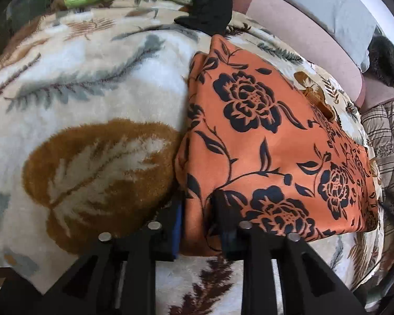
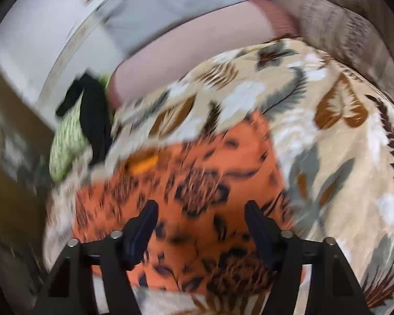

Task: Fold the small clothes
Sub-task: 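Fold the hem up toward the neckline with both grippers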

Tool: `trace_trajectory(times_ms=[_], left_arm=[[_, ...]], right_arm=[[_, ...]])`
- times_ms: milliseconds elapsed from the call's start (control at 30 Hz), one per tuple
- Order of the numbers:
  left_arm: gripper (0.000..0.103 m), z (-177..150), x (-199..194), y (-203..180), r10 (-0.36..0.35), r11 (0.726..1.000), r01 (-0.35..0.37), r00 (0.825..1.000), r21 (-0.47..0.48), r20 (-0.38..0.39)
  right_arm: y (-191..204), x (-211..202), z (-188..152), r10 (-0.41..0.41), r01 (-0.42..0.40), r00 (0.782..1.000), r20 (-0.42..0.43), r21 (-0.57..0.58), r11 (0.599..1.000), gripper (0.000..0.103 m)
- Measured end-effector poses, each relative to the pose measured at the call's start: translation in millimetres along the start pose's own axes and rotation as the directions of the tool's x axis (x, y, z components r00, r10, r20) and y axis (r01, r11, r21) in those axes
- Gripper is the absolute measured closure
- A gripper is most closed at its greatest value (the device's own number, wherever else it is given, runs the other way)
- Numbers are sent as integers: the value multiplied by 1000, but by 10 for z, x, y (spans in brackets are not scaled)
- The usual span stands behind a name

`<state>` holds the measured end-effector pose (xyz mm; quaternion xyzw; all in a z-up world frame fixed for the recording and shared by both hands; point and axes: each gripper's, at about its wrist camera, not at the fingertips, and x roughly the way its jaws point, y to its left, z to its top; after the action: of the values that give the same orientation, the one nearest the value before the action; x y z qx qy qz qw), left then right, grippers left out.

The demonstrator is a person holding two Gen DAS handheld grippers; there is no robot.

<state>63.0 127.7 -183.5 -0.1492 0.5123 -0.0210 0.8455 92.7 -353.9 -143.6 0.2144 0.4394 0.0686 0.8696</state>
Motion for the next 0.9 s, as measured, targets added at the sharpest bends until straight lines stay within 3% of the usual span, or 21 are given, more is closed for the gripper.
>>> trace_trajectory(times_ms=[67,100,133,167,233,367,467,533,567,600,633,667,733,833,900], left_arm=[[75,84,-167,-13,14,1000,-14,1000,5,-7],[75,144,-264,-15,17,1000,-18,1000,17,25],[72,209,-418,-74,23,998,-27,996,48,81],[62,288,-497,-120,26,997,-35,993,75,116],[46,455,-521,-215,12,994,-27,990,106,139],[46,897,-214,-705,-57,978,33,992,207,112],[46,1075,55,-1026,-98,960,69,991,272,92],[46,1192,396,-1160,-2,953,-21,997,302,76],[44,1247,706,-1131,108,948,-113,994,296,30],[43,1263,867,-1040,134,957,-127,991,262,-8],[40,1270,915,-983,121,965,-118,993,234,0],[40,1259,870,-996,126,961,-130,992,246,31],[40,1215,786,-1057,164,942,-173,985,288,55],[40,1102,515,-956,134,948,-156,986,279,97],[36,1062,561,-857,214,929,-235,972,288,101]], right_arm=[[-122,293,-117,-5,15,987,-162,61,998,23],[-172,330,-141,15,6,982,-190,110,994,23],[-182,270,-118,35,-15,986,-161,126,992,23],[-173,190,-73,54,-37,990,-133,130,991,23],[-145,65,58,93,-79,991,-92,144,986,23],[86,80,312,182,-172,980,-83,107,979,23],[318,324,427,261,-252,955,-140,77,965,23],[474,568,457,305,-300,935,-182,55,952,23],[504,755,483,304,-300,928,-213,51,952,23],[461,903,477,268,-264,936,-228,47,963,23],[376,1057,491,202,-197,950,-237,45,979,24],[226,1183,527,195,-178,956,-217,97,979,27],[106,1120,583,251,-217,953,-168,196,956,27],[179,838,660,250,-236,963,-101,131,963,26],[107,814,691,205,-198,977,-62,101,975,23]])
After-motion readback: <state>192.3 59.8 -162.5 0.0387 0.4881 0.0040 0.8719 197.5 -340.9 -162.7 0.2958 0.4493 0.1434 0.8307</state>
